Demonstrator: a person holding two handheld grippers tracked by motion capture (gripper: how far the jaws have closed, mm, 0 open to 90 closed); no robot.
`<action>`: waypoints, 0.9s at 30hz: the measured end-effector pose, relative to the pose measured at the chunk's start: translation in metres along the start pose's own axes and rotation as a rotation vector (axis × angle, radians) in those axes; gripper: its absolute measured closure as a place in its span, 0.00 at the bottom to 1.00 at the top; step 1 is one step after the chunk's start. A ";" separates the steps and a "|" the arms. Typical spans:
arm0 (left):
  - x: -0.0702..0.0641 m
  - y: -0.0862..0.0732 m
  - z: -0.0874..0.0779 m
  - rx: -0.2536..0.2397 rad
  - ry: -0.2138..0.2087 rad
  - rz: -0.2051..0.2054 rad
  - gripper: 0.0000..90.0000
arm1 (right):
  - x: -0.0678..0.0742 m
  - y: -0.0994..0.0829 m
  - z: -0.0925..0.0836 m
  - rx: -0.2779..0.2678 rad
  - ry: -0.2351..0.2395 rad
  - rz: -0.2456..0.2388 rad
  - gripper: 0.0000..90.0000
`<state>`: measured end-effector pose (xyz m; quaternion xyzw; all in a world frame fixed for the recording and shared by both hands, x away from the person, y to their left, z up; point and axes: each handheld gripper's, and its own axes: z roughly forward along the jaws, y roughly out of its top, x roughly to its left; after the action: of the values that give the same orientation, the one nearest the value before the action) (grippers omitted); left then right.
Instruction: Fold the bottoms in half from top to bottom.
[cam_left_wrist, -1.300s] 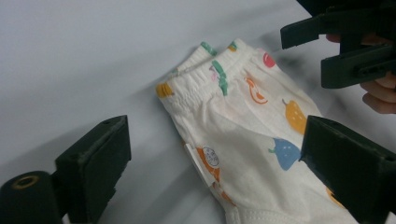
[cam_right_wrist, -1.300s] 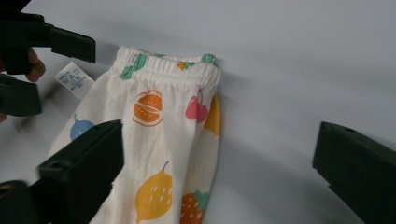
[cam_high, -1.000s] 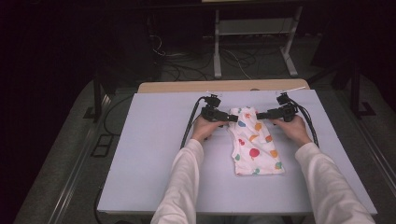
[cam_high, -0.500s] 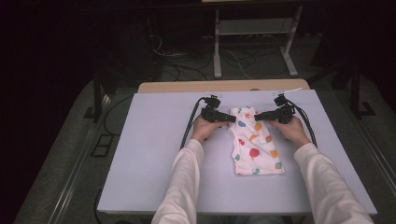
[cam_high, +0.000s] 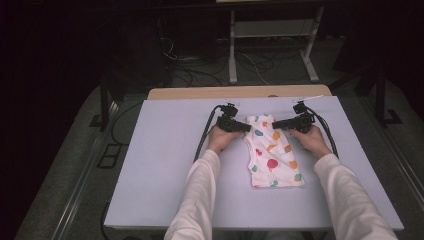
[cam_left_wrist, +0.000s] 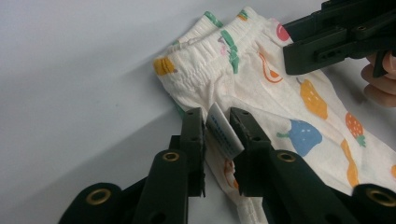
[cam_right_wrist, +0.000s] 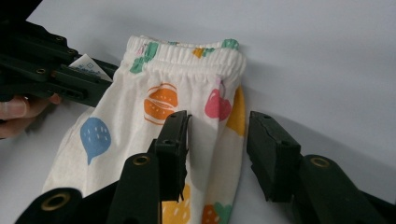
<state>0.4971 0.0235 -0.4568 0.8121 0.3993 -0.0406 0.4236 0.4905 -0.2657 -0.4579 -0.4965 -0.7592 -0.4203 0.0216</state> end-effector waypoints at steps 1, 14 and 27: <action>0.000 0.000 0.000 -0.002 -0.002 -0.002 0.85 | 0.000 0.000 0.001 -0.002 0.000 0.000 0.66; -0.001 -0.001 0.003 -0.007 -0.003 -0.012 0.97 | 0.001 0.003 0.007 0.026 -0.009 0.060 0.97; -0.006 0.000 -0.001 -0.015 0.000 -0.007 0.98 | 0.003 0.004 -0.009 -0.006 0.014 0.054 0.97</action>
<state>0.4926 0.0211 -0.4539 0.8075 0.4024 -0.0393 0.4295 0.4887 -0.2683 -0.4481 -0.5140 -0.7440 -0.4253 0.0368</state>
